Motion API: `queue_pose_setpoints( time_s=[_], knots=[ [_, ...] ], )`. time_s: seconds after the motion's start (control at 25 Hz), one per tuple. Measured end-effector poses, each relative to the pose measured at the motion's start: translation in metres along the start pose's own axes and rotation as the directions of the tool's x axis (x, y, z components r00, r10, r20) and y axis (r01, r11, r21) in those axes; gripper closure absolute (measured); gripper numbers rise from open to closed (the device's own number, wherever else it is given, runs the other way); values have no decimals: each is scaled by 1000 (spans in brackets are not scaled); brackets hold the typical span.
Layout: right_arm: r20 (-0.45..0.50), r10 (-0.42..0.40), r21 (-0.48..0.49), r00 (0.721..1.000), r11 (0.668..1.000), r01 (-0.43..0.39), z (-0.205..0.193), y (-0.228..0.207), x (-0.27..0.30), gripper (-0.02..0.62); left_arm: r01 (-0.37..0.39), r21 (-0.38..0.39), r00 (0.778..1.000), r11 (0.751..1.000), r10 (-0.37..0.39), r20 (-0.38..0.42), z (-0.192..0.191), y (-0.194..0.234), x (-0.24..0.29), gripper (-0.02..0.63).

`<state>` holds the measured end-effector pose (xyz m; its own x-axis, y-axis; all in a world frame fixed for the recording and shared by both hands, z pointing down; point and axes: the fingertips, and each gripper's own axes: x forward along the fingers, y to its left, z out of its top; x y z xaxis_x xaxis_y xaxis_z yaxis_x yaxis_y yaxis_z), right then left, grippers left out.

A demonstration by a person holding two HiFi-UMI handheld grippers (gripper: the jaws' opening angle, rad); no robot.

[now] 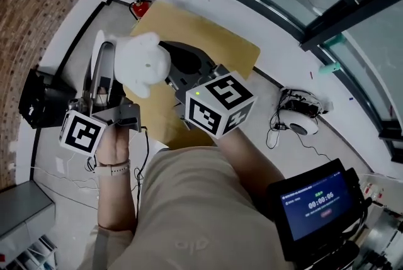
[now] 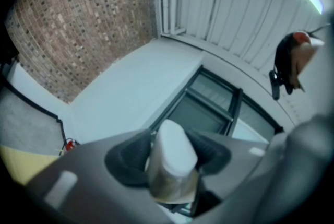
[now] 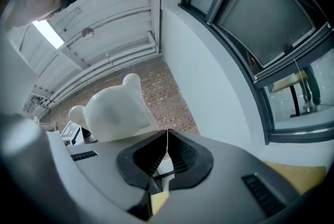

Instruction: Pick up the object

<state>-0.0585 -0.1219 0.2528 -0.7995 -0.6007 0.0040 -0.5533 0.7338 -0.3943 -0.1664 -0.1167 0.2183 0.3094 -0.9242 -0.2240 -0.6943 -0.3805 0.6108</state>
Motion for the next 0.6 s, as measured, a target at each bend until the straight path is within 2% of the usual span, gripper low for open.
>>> queue_pose_setpoints(
  time_s=[0.6],
  knots=[
    [-8, -24, -6, 1000, 1000, 24, -3, -9, -3, 584, 14, -16, 1000, 1000, -14, -21, -11, 1, 8, 400]
  ],
)
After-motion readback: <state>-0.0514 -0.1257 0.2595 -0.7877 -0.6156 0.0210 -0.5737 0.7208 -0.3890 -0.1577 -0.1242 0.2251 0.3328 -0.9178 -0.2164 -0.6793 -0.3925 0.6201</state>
